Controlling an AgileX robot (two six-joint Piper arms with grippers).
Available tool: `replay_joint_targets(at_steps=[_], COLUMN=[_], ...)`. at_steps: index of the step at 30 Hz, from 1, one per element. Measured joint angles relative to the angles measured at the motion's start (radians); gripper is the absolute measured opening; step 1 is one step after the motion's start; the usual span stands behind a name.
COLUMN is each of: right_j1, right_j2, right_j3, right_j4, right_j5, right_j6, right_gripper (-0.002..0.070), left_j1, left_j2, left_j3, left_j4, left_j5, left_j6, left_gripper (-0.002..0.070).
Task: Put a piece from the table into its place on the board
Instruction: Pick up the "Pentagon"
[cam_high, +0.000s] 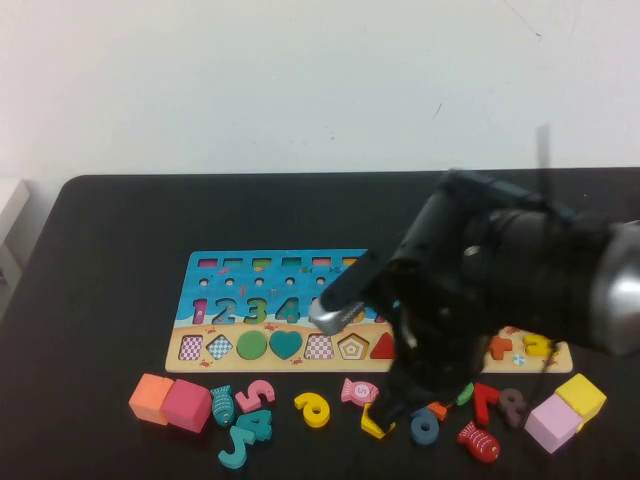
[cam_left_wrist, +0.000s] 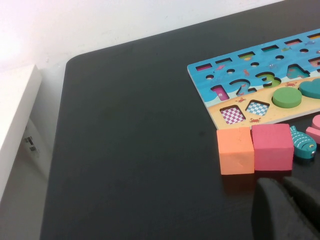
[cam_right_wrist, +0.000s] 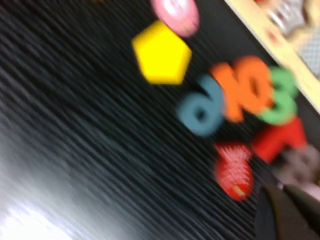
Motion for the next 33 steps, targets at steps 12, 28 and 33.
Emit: replay_joint_targets(at_steps=[12, 28, 33], right_j1=[0.001, 0.001, 0.001], right_j2=[0.118, 0.247, 0.306], right_j3=[-0.002, -0.057, -0.158], right_j4=[0.088, 0.191, 0.184], right_j5=[-0.098, -0.192, -0.164], right_j6=[0.146, 0.225, 0.234], right_gripper=[0.0076, 0.0558, 0.0559], left_j1=[0.0, 0.0, 0.0], left_j2=[0.0, 0.0, 0.0], left_j3=[0.0, 0.0, 0.0], left_j4=[-0.002, -0.004, -0.004], left_j5=[0.0, 0.0, 0.0], left_j6=[0.0, 0.0, 0.0], left_gripper=[-0.0003, -0.0002, -0.0002])
